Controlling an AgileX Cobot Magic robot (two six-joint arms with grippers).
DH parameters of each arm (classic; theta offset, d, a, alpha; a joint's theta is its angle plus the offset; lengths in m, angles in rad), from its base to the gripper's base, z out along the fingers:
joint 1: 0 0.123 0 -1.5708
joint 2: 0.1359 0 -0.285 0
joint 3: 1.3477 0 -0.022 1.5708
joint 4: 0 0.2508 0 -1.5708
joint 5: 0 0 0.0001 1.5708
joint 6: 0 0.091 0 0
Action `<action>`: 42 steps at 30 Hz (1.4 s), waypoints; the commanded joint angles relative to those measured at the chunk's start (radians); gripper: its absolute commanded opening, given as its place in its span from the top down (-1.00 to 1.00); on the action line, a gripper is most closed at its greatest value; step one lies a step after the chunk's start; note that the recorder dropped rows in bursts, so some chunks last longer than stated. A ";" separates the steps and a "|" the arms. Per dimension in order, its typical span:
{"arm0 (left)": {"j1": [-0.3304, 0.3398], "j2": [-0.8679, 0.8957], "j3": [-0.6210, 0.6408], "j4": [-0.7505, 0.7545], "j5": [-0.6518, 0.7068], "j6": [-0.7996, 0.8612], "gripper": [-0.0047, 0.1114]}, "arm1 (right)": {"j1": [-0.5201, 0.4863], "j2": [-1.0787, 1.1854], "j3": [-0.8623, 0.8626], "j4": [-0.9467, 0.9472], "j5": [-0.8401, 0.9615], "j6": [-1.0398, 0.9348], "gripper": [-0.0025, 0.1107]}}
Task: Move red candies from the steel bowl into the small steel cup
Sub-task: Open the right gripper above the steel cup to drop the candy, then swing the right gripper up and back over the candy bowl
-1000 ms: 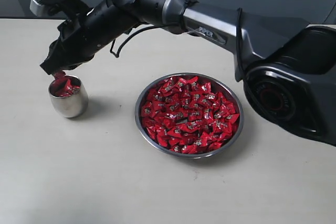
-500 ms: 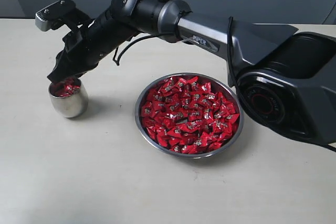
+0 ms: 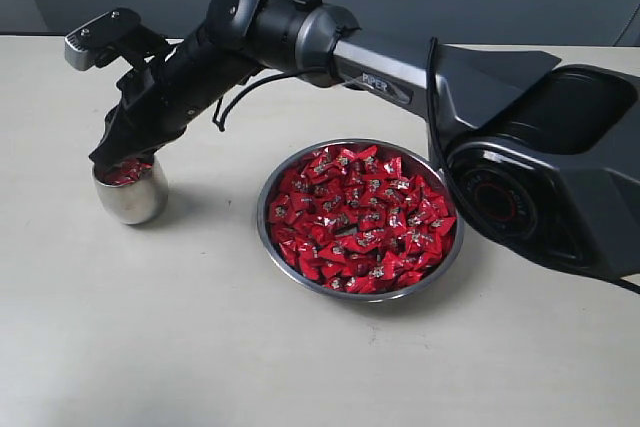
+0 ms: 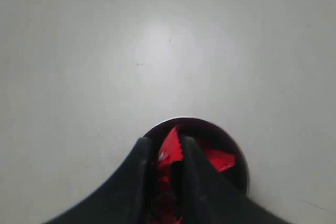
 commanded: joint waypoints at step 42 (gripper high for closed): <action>-0.008 -0.004 0.004 0.001 -0.002 -0.003 0.91 | -0.038 -0.105 -0.006 0.006 -0.158 0.016 0.97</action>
